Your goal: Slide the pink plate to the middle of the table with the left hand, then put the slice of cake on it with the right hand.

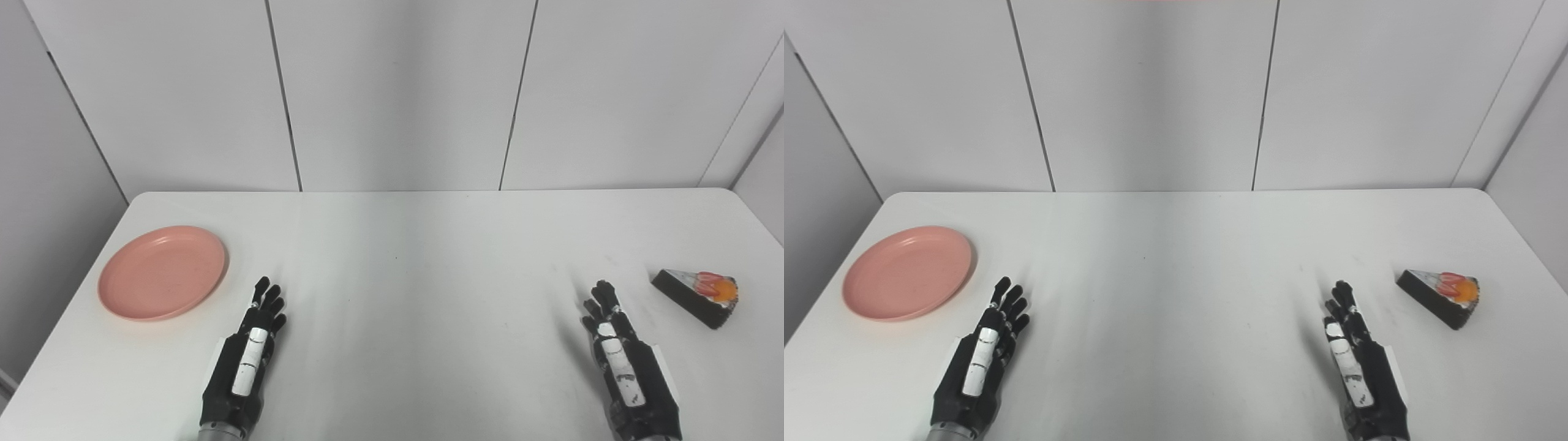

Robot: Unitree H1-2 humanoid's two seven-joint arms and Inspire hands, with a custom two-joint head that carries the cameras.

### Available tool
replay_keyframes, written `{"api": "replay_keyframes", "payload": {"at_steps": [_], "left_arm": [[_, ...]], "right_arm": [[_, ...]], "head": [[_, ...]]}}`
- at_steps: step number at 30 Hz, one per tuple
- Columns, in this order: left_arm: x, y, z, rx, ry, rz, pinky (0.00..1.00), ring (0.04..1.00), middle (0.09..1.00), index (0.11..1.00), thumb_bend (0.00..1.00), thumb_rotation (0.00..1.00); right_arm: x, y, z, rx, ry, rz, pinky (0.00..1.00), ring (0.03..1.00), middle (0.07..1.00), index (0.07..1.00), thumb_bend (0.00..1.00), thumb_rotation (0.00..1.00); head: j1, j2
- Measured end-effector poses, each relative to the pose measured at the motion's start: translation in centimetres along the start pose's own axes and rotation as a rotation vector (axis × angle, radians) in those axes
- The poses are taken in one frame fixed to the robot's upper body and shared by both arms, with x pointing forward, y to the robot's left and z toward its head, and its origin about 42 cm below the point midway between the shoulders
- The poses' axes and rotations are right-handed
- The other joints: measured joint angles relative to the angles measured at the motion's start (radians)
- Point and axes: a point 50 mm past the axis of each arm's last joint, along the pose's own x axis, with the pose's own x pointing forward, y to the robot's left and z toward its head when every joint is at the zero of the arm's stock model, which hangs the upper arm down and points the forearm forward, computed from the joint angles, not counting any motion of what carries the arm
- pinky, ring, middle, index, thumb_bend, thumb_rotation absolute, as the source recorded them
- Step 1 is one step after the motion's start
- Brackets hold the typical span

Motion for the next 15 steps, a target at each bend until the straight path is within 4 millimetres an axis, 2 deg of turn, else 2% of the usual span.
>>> {"api": "replay_keyframes", "payload": {"at_steps": [15], "left_arm": [[0.00,0.00,0.01,-0.004,0.001,-0.011,1.00,1.000,1.000,1.000,0.80,0.82]], "right_arm": [[0.02,0.13,-0.01,0.012,-0.003,0.007,1.00,0.971,0.972,0.984,0.83,0.80]], "head": [[-0.002,0.002]]}}
